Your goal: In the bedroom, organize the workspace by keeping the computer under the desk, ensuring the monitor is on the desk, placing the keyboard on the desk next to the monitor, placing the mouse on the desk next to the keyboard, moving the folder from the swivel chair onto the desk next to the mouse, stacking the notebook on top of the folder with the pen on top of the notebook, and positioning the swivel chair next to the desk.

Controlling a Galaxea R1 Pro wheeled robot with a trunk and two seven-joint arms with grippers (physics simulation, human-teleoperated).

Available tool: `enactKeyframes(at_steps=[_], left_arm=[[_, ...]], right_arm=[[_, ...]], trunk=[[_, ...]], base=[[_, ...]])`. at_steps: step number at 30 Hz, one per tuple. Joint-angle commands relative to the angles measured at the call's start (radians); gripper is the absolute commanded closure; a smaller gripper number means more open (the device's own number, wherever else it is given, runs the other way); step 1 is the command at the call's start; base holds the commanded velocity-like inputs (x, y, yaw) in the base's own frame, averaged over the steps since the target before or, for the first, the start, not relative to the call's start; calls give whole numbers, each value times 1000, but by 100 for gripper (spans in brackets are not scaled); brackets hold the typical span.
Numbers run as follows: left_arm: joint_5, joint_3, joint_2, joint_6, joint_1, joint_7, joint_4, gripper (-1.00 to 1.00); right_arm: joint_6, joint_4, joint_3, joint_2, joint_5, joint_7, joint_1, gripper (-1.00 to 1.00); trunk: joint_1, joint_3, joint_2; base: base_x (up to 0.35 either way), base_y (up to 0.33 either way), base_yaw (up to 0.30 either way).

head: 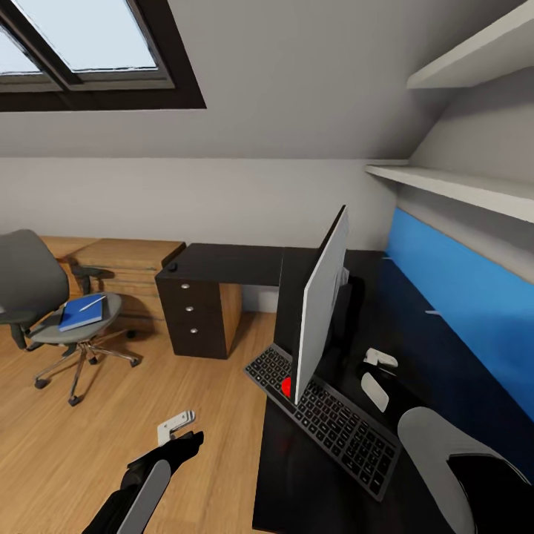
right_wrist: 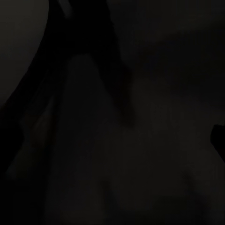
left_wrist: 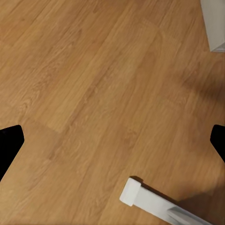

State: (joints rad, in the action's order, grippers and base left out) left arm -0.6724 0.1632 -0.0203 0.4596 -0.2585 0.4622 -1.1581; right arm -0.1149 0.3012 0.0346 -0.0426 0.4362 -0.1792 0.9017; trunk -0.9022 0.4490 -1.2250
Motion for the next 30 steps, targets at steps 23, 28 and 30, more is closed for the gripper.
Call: enactKeyframes(at_steps=[23, 28, 30], left_arm=[[-11, 4, -1, 1, -1, 10, -2, -100], [-11, 4, -1, 1, -1, 10, -1, -100], [-11, 4, -1, 1, -1, 10, 0, -100]], right_arm=[[-8, 3, 4, -1, 4, 31, 0, -100], [-8, 3, 4, -4, 4, 68, 0, -100], [-8, 3, 4, -4, 4, 72, 0, -100]], trunk=[[-88, 73, -162], [-107, 89, -197], [-115, 95, -211]], base=[[0, 0, 0], [0, 0, 0], [0, 0, 0]])
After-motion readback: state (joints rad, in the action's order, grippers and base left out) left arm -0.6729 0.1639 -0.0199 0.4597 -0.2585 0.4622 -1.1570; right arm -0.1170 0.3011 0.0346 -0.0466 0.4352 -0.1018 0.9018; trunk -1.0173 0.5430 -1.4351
